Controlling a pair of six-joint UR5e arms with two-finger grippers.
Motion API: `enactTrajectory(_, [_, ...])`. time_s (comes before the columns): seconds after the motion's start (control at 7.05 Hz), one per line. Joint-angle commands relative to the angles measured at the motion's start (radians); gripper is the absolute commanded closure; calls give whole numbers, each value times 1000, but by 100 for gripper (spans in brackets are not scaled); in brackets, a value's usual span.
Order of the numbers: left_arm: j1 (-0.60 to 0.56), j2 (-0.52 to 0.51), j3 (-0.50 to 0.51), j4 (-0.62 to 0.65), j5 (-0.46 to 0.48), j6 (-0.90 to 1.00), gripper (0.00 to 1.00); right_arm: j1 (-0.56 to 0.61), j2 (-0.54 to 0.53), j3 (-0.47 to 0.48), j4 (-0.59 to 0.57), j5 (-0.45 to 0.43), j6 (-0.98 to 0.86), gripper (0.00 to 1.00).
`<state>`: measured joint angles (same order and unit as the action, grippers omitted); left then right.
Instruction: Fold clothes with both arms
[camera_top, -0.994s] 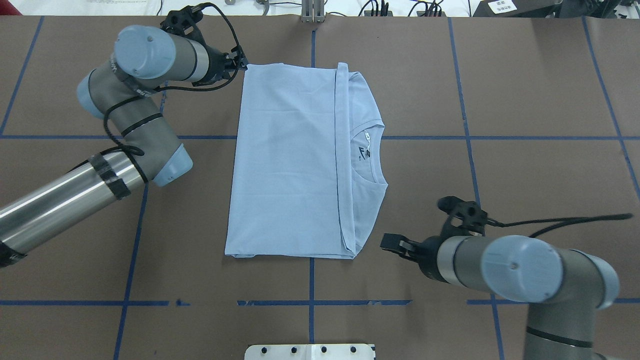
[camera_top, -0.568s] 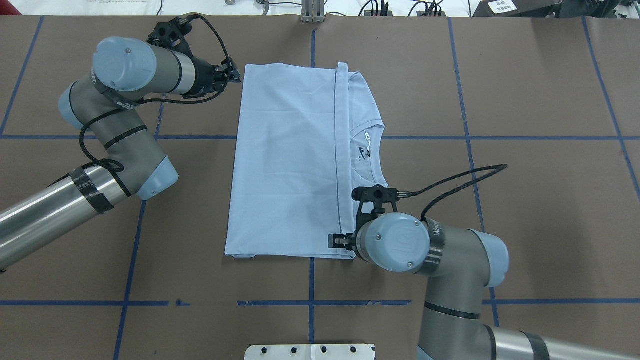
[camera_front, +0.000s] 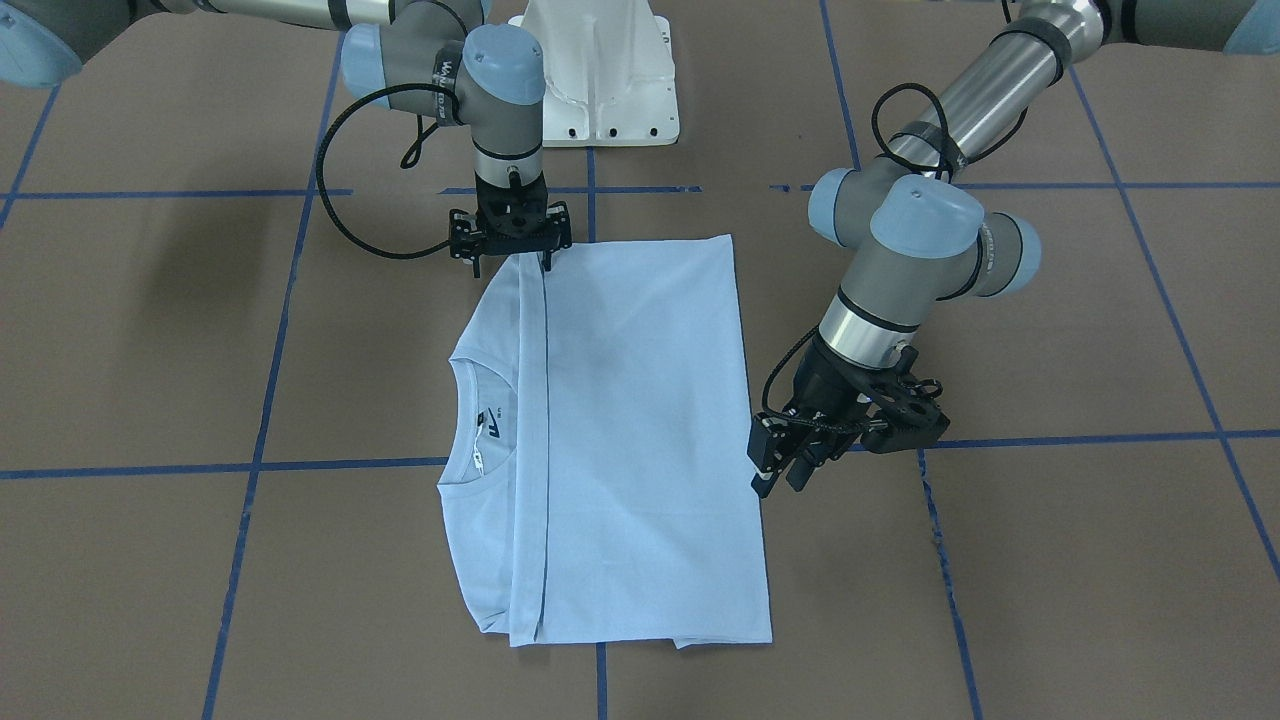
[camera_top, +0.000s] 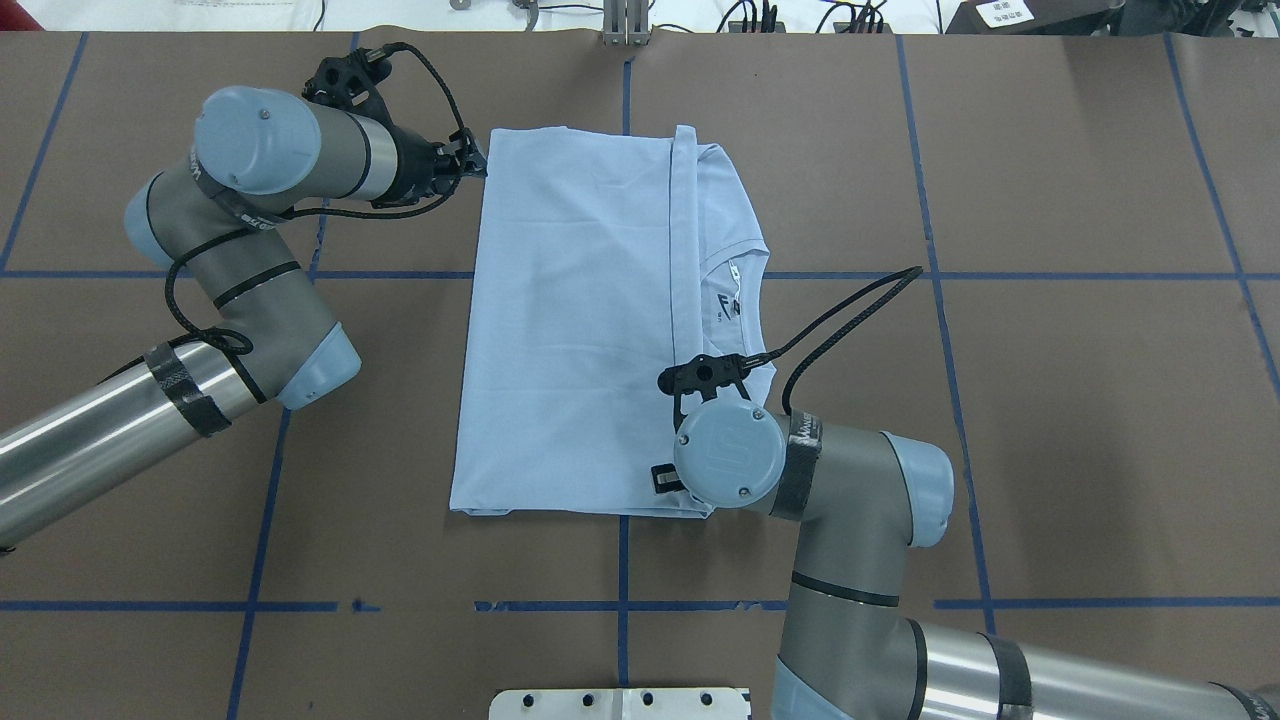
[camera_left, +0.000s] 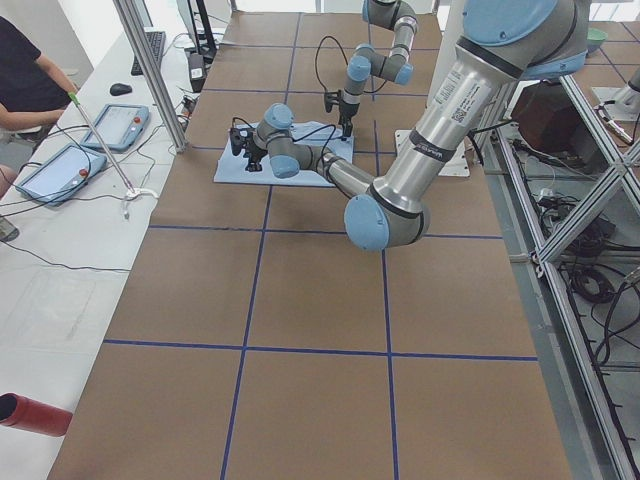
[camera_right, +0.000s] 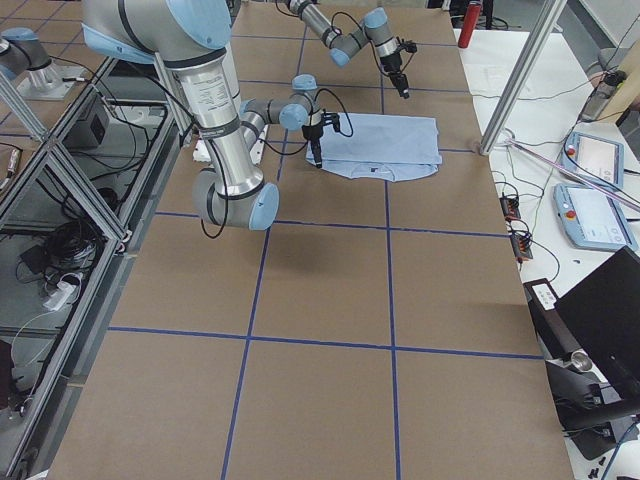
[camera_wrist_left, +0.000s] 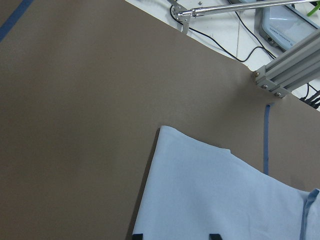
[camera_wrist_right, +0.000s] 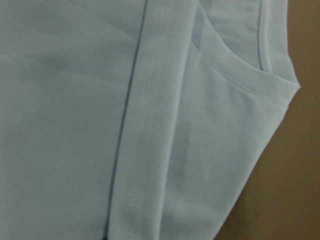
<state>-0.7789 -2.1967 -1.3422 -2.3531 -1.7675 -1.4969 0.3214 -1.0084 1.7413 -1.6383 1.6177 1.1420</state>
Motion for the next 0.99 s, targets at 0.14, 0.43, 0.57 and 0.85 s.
enactTrajectory(0.14, [3,0,-2,0,-1,0,46,51,-322,231,-60,1,-177,0])
enactTrajectory(0.43, [3,0,-17,0,-1,-2,46,86,-307,261,-69,7,-174,0])
enactTrajectory(0.57, [3,0,-29,1,-1,-2,46,106,-208,216,-69,7,-139,0])
enactTrajectory(0.85, [10,17,-52,2,-1,-3,46,105,-107,184,-57,10,123,0])
